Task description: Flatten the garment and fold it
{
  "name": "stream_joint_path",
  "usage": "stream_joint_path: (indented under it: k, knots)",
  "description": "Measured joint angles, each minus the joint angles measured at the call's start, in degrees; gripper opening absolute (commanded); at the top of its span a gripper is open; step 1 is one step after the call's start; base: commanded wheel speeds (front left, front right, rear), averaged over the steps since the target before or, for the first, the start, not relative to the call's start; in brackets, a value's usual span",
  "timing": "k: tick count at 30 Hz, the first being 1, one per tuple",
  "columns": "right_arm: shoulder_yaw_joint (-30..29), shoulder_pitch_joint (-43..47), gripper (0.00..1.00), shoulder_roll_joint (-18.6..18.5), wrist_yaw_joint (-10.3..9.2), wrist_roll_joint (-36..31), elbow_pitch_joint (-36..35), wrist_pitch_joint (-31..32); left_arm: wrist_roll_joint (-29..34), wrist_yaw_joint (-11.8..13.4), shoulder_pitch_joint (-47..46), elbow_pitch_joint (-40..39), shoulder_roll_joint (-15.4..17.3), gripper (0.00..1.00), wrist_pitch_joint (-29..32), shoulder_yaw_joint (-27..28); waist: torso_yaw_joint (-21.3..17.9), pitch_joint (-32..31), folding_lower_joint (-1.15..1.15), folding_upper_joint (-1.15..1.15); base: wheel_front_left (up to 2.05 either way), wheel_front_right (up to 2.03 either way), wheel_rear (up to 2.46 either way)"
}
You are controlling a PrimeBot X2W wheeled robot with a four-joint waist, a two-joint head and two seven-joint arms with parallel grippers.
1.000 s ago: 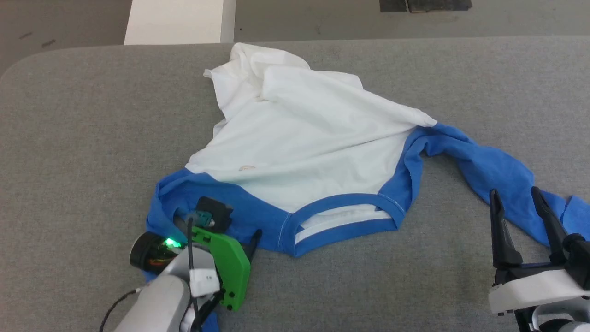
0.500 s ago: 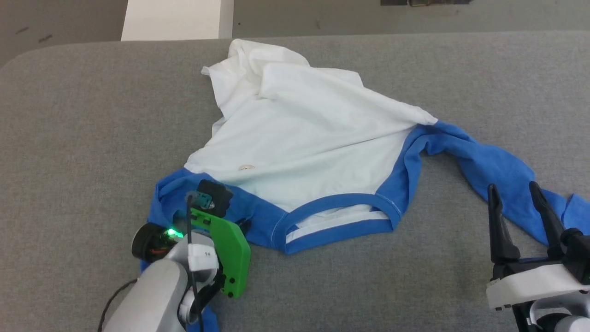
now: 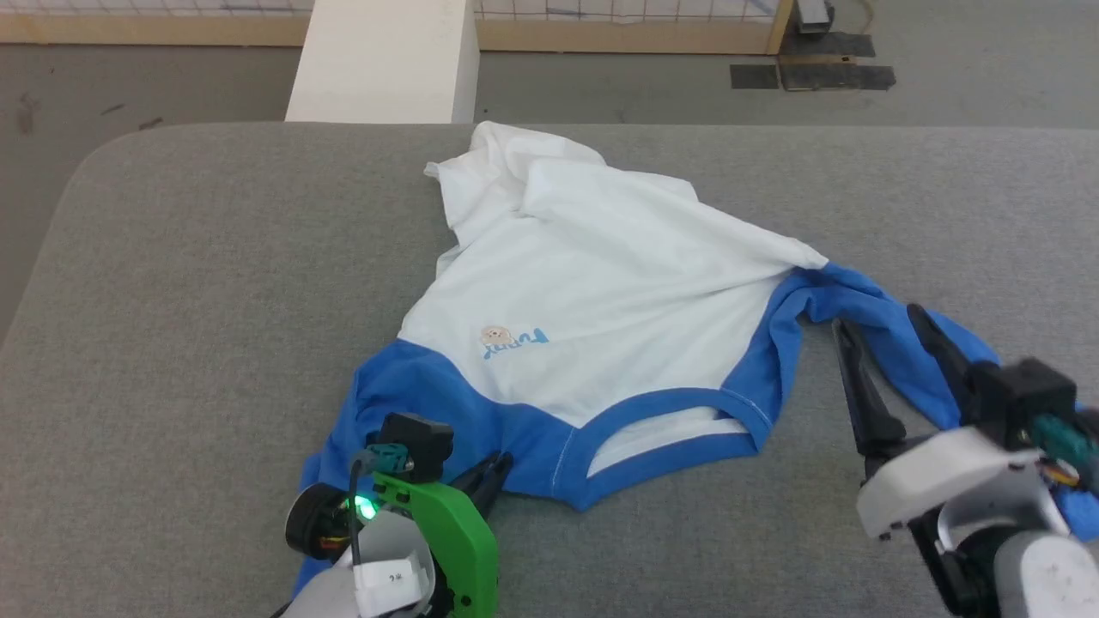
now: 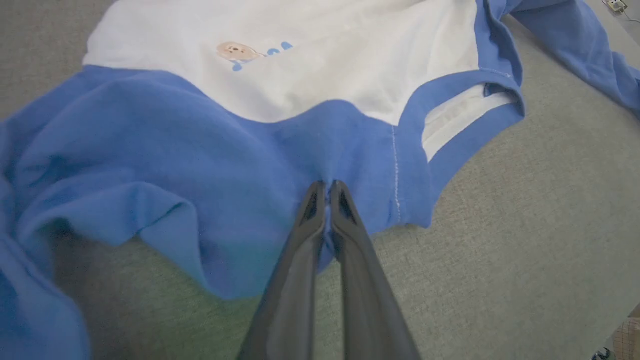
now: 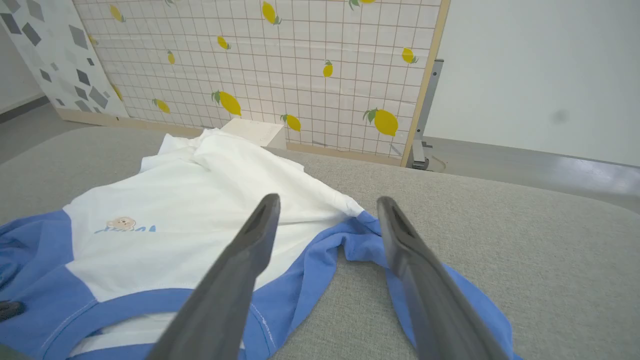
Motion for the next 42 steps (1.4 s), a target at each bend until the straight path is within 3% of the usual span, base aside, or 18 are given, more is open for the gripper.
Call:
stream_joint_path:
  k: [5, 9, 24, 38, 39, 40, 41, 42]
  knots:
    - [1.7, -5.2, 1.00, -6.3, 0.00, 1.3, 1.1, 8.7, 0.5, 0.5, -0.5, -0.4, 0.1, 0.00, 0.0, 0.0, 1.2, 1.5, 0.00, 0.00, 0.00, 0.00, 0.00]
    - [2.6, -7.7, 1.00, -8.9, 0.00, 2.9, 2.0, 13.0, 0.9, 1.2, -1.2, -0.4, 0.2, 0.00, 0.0, 0.2, 2.5, 2.8, 0.00, 0.00, 0.00, 0.00, 0.00]
    - [3.9, -7.8, 1.00, -8.9, 0.00, 3.4, 8.6, 23.0, 0.9, 1.8, -1.9, -0.9, 0.2, 0.00, -0.9, 0.0, 7.1, 6.4, 0.00, 0.00, 0.00, 0.00, 0.00]
    - [7.8, -13.8, 1.00, -10.3, 0.00, 1.0, 17.1, 23.4, 0.8, 1.7, -3.6, 0.0, -0.6, 0.00, -1.2, -1.5, 8.9, 8.3, 0.00, 0.00, 0.00, 0.00, 0.00]
    - [8.0, -14.5, 0.56, -10.3, 0.00, 1.0, 17.7, 23.5, 0.8, 1.7, -3.7, 0.2, -0.7, 0.00, -1.2, -1.5, 9.0, 8.4, 0.00, 0.00, 0.00, 0.00, 0.00]
    - [8.1, -14.9, 0.35, -10.3, 0.00, 1.0, 18.0, 23.6, 0.8, 1.7, -3.8, 0.3, -0.8, 0.00, -1.2, -1.6, 9.0, 8.5, 0.00, 0.00, 0.00, 0.00, 0.00]
    - [8.3, -15.5, 0.00, -10.5, 0.00, 0.9, 18.3, 23.9, 0.8, 1.7, -4.0, 0.5, -0.9, 0.00, -1.2, -1.7, 9.1, 8.7, 0.00, 0.00, 0.00, 0.00, 0.00]
    - [8.8, -16.0, 0.00, -10.8, 0.03, 0.8, 18.4, 24.2, 0.8, 1.7, -4.1, 0.6, -1.0, 0.00, -1.3, -1.7, 9.1, 8.8, 0.00, 0.00, 0.00, 0.00, 0.00]
